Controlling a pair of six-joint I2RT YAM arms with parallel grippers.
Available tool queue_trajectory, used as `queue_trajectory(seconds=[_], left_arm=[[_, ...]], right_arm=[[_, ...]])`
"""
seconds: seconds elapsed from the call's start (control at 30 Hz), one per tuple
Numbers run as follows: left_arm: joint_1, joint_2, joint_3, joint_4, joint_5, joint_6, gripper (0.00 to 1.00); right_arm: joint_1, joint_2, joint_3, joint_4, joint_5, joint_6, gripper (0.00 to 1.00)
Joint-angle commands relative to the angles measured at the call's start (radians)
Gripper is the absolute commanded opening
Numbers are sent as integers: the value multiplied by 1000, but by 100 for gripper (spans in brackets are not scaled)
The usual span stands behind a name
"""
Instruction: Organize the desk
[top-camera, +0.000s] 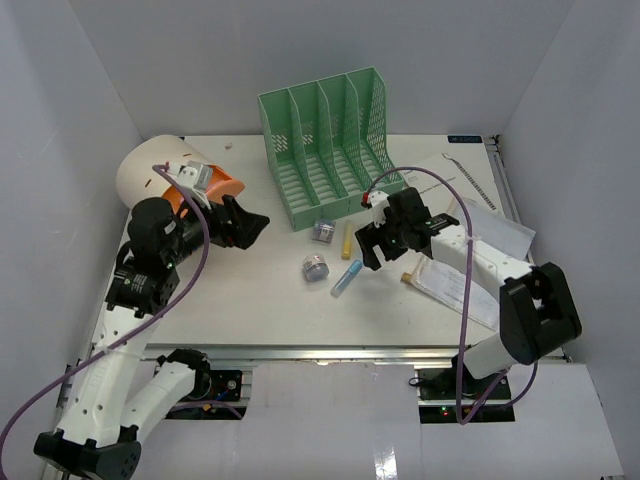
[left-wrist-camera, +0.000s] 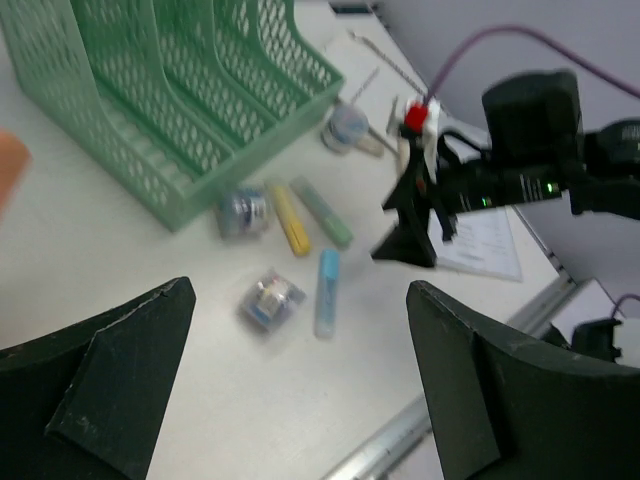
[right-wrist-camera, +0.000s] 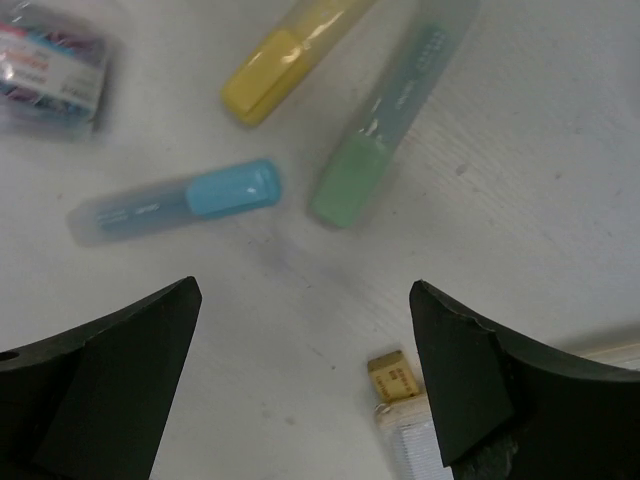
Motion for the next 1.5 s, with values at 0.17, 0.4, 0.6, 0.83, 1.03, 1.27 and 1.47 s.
queue_trajectory(seconds=[0.17,0.4,0.6,0.83,1.03,1.27,1.47], left_arm=[[-1,-238,-321,-29,103,-183,98],[-1,-340,-379,-54,60,-225,98],[-1,-310,-431,-51,-20,-403,98],[0,-271,-540,206,55,-619,89],[-26,-121,-594,472,71,-773,84],[-313,174,-533,728,-145,-816,82],[-444,462,-430,963,-267,-866,79]], right_arm=[[0,249,160,138,186,136,80],[0,382,224,147,219,136,69],[-2,407,211,149,203,136,51],[-17,370,181,140,176,132,21],[-32,201,126,131,79,35,8],[-35,-27,32,131,-234,-44,8],[-34,-109,27,119,-330,-25,8]])
